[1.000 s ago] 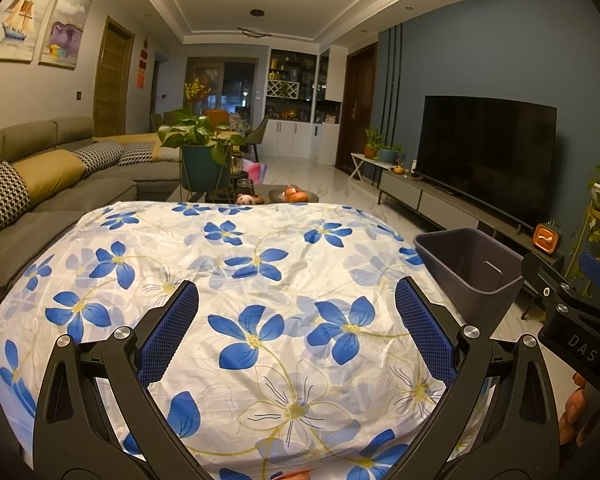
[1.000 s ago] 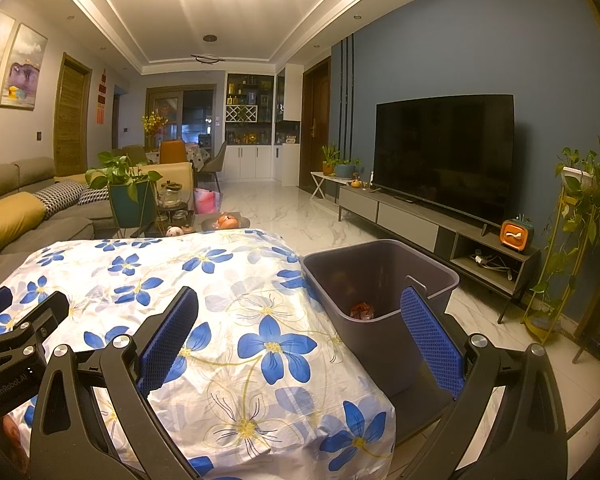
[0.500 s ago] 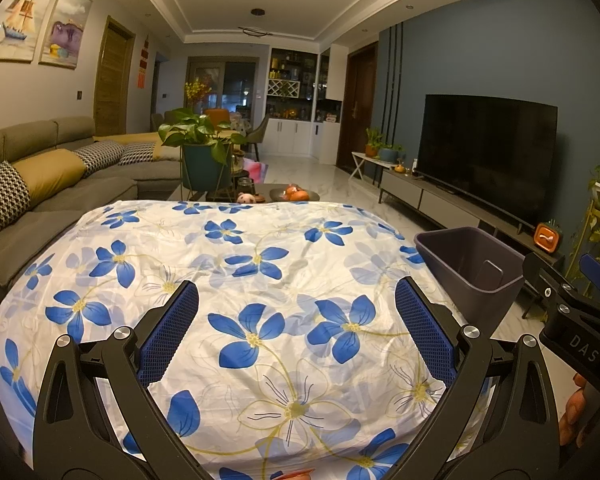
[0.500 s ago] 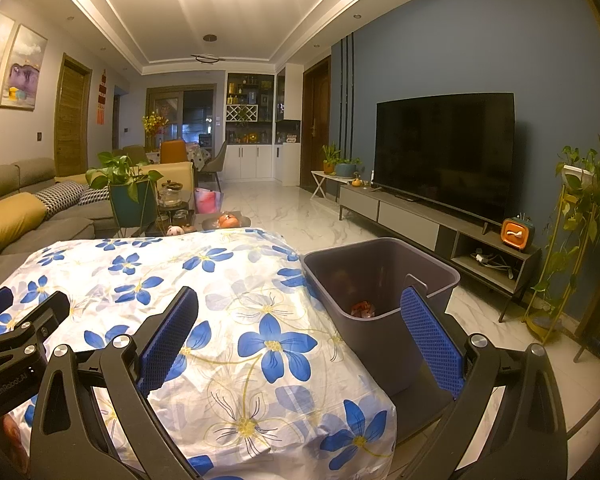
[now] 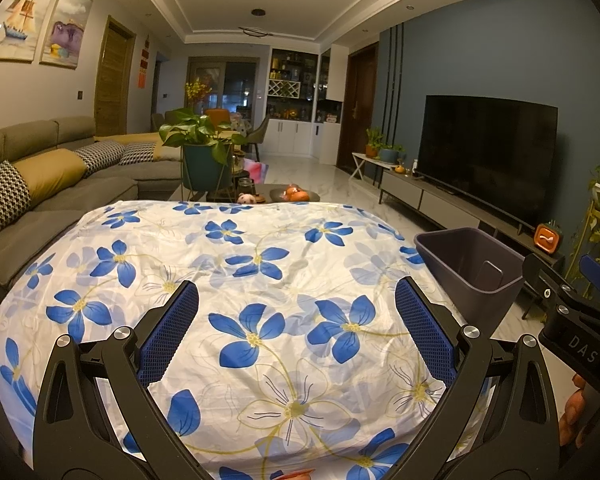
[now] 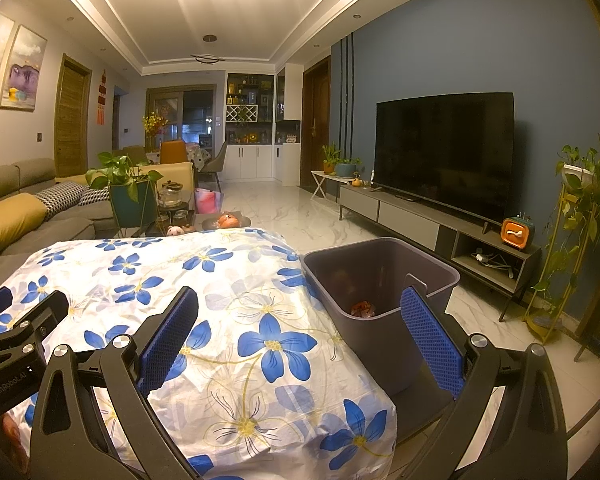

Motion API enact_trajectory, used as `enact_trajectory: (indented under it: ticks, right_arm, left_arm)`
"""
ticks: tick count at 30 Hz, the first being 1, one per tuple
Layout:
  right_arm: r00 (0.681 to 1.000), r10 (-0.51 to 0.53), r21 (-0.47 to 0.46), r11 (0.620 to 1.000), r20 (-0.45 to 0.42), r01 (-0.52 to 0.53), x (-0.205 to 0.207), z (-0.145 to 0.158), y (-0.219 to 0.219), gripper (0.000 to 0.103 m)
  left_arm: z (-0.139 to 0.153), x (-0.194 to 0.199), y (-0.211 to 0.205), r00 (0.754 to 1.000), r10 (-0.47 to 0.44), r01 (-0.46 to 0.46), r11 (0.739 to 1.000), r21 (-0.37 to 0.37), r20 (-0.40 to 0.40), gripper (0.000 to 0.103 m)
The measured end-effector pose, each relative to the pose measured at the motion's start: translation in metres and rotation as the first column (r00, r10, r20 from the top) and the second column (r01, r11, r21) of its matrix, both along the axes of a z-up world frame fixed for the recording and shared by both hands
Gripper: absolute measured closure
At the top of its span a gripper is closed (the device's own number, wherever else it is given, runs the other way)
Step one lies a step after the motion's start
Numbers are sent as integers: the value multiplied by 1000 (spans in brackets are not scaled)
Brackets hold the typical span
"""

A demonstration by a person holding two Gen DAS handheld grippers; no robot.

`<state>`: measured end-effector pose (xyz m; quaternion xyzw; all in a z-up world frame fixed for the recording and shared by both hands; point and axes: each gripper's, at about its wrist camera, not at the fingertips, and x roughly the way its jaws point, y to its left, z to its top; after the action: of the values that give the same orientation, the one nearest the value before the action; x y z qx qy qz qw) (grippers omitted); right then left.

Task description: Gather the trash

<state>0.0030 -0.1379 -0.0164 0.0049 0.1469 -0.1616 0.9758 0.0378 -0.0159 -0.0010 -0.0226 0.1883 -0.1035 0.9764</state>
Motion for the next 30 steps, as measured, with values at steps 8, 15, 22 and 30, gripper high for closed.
enact_trajectory:
  ticks: [8, 15, 22, 30]
  right_arm:
    - [1000, 0, 0, 1000, -1, 0, 0, 0, 0, 6]
    - [1000, 0, -1, 1000, 1, 0, 1, -1, 0, 6]
    - [1000, 0, 0, 1000, 1, 0, 1, -1, 0, 6]
    - [1000, 0, 1, 1000, 0, 0, 0, -1, 0, 6]
  left_arm:
    - [0, 0, 1, 1000, -2, 2, 1000, -3, 0, 6]
    - [0, -1, 0, 1000, -1, 1, 1000, -2, 0, 6]
    - [-1, -1, 0, 1000, 0, 0, 1000, -1, 2, 6]
    - [0, -1, 1, 1000, -2, 2, 1000, -2, 6, 6]
